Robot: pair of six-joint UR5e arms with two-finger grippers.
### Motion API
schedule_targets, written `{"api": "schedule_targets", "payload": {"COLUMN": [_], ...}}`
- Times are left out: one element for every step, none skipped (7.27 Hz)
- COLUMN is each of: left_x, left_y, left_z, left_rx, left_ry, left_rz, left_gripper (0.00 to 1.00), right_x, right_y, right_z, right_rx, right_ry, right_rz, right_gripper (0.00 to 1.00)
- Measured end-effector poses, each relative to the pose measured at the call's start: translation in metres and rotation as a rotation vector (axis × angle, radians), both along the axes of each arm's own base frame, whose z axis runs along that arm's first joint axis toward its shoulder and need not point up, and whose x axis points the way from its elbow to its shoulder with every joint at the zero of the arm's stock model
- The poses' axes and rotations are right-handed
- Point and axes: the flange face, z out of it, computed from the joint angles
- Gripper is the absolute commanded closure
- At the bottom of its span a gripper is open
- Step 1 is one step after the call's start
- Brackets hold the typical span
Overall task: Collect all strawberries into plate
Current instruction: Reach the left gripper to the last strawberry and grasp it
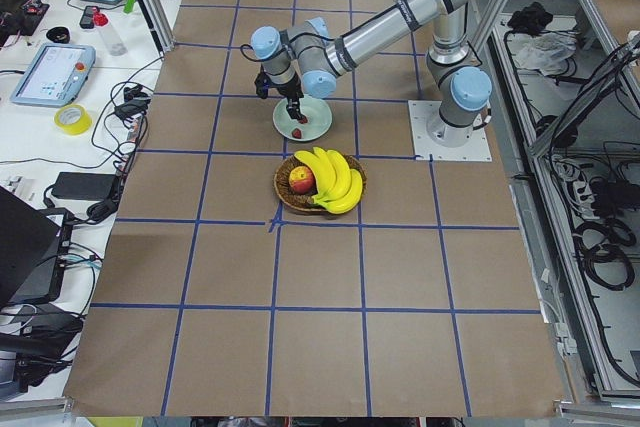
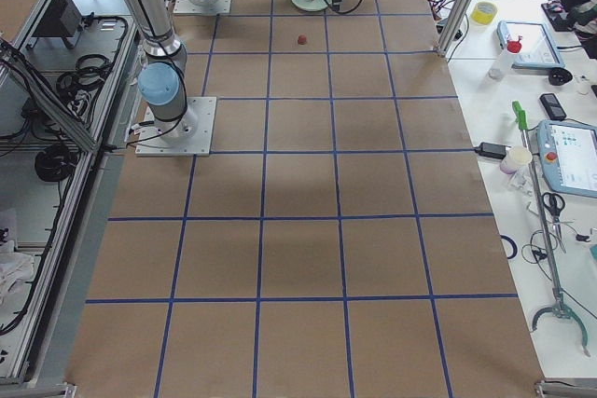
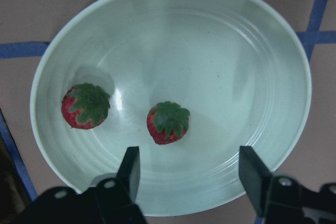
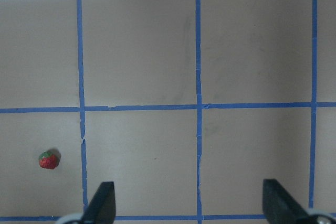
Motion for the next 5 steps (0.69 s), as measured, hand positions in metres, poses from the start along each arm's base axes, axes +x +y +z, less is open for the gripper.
{"api": "schedule_targets", "payload": {"left_x": [-0.015,-0.047,-0.089,-0.130,-0.169], "left_y": [-0.007,-0.010,-0.008,-0.001,0.008], "left_z": [0.013,0.028,0.040,0.045,0.044], "left_rx": [-0.024,-0.050,-0.071,-0.077,-0.082], "left_ry": [-0.007,-0.017,-0.028,-0.031,-0.024], "left_rz": [0.030,0.056,0.081,0.099,0.116], "left_gripper": [0.00,0.00,0.00,0.00,0.00], "right_x": [0.000,0.000,0.000,0.000,0.000], "right_y": [0.000,0.000,0.000,0.000,0.000], "right_z": [0.000,0.000,0.000,0.000,0.000], "right_rx": [0.000,0.000,0.000,-0.001,-0.001], "right_ry": [0.000,0.000,0.000,0.000,0.000], "right_rz": [0.000,0.000,0.000,0.000,0.000], "right_gripper": [0.00,0.00,0.00,0.00,0.00]}}
